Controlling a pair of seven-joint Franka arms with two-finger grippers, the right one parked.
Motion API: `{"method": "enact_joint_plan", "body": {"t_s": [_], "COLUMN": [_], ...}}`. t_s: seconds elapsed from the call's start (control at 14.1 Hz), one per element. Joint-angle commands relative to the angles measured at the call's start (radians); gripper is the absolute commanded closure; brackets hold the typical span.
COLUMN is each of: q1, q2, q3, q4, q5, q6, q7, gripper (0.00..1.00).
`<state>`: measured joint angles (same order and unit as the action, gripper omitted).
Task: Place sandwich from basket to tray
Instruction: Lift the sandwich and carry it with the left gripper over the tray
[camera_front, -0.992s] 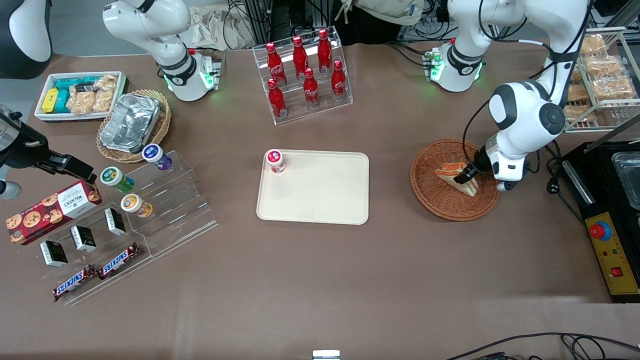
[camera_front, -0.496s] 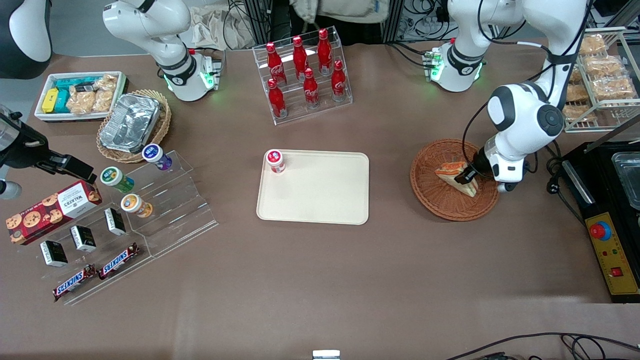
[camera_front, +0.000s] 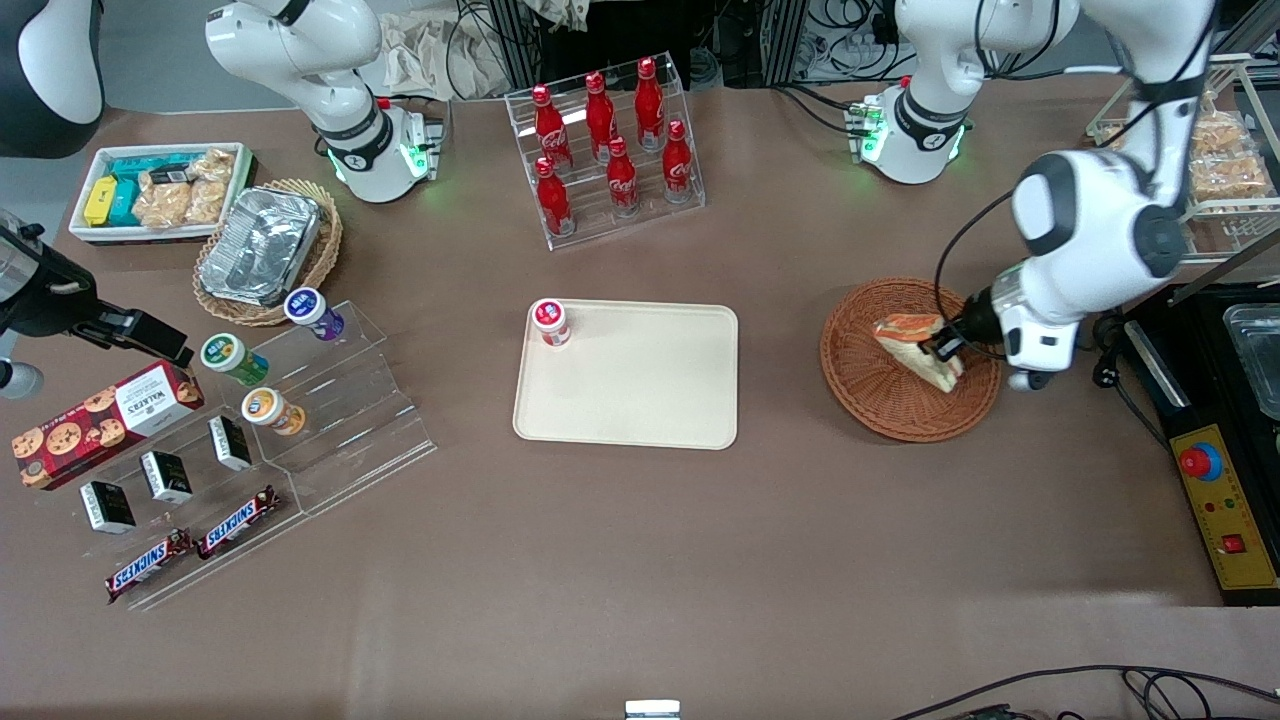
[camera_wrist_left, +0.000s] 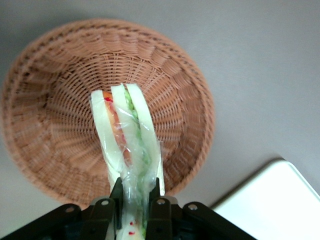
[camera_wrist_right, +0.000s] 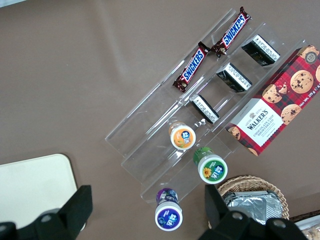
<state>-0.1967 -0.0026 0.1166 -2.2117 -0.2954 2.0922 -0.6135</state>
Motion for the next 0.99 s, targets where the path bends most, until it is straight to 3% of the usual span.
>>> {"method": "enact_joint_plan", "body": {"t_s": [0.0,0.35,0.92], "q1": [0.005,0.02,-0.032], "q2": [0.003,0.03,0.064], "q3": [0.015,0.017,0.005], "q4": [0.145,0.403,0.477], "q5": [0.064,0.108,0.098], "q6": [-0.138,-0.366,-0.402], "q7": [-0.019,-0.009,0.244], "gripper": [1.0,1.0,1.0]}}
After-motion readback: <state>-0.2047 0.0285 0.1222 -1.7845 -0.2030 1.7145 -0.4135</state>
